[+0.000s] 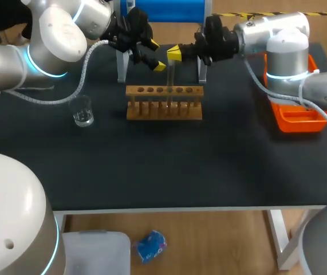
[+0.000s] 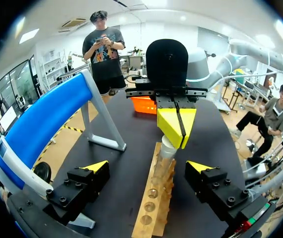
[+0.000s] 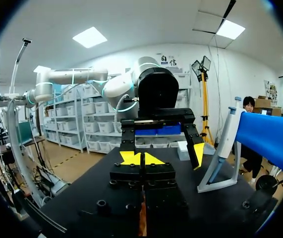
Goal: Invert the test tube, pick up the pipette, mount the tip to pipette, aspirate from beaker and dispense into the tube, eject the tip, return the pipette, and cap with the stopper.
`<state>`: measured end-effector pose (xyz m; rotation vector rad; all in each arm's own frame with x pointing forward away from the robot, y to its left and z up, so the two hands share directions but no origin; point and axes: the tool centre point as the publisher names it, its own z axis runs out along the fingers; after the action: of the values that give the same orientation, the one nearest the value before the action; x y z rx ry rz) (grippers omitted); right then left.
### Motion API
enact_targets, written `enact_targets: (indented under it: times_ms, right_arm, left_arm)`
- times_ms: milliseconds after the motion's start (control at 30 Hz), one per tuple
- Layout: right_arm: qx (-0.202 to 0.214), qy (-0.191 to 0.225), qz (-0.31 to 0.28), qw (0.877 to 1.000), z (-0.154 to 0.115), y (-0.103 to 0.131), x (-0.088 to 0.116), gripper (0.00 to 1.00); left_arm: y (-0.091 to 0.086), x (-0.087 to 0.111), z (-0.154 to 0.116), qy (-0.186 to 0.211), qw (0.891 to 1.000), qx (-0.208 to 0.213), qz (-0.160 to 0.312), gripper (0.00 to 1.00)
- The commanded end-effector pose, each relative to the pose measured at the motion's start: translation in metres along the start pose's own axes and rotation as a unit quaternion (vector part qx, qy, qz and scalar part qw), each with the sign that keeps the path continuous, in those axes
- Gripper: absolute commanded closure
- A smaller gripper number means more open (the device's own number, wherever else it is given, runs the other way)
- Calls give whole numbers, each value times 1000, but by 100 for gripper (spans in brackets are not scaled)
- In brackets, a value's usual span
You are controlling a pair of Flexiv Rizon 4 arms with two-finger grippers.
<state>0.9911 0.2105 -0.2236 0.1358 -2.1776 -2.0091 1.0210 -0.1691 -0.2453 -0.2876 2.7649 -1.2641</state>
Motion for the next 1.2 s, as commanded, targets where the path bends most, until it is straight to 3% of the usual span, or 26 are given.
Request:
enact_targets:
  times_ms: [33, 733, 1200]
  right_arm:
    - [4, 0, 4, 1000, 0, -5, -3, 100]
    - [7, -6, 28, 1000, 6, -29, -6, 100]
    - [-2, -4, -14, 1000, -3, 15, -2, 100]
  left_arm:
    - [-1, -1, 0, 2, 1000, -3, -1, 0]
    - [-1, -1, 0, 2, 1000, -3, -1, 0]
    - [-1, -1, 0, 2, 1000, -3, -1, 0]
